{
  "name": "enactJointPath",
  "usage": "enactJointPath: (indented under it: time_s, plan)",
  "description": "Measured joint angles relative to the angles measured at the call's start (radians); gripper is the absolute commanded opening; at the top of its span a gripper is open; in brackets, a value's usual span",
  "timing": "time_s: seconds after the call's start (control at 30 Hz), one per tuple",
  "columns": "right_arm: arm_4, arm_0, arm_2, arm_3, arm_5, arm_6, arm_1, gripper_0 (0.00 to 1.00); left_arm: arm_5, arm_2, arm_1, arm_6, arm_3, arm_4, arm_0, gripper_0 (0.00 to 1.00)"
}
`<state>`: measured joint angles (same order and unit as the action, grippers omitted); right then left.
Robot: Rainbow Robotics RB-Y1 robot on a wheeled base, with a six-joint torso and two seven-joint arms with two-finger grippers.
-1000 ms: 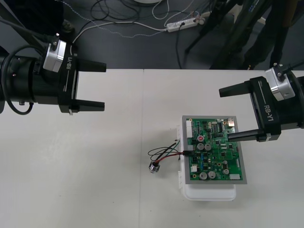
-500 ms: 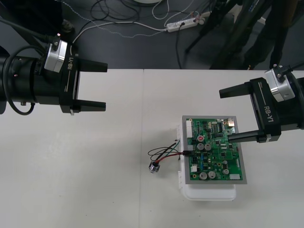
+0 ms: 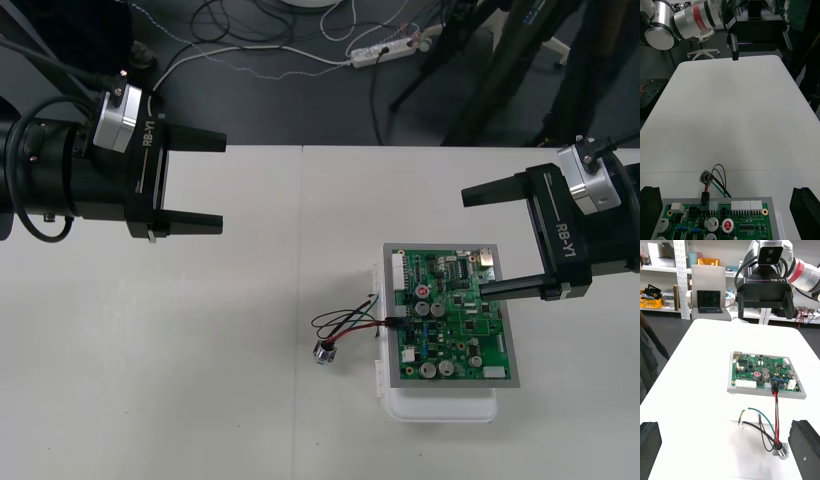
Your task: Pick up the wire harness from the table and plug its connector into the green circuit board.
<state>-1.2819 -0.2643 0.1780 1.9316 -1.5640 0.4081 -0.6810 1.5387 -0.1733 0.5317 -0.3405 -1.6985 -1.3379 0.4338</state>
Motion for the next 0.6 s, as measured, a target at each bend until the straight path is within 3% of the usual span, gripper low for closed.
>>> enactJointPath:
  time_s: [0.6]
  plan:
    - [0.0, 0.0, 0.0, 0.0, 0.0, 0.0, 0.0, 1.0, 0.0, 0.0, 0.0, 0.0, 0.0, 0.0, 0.0, 1.0]
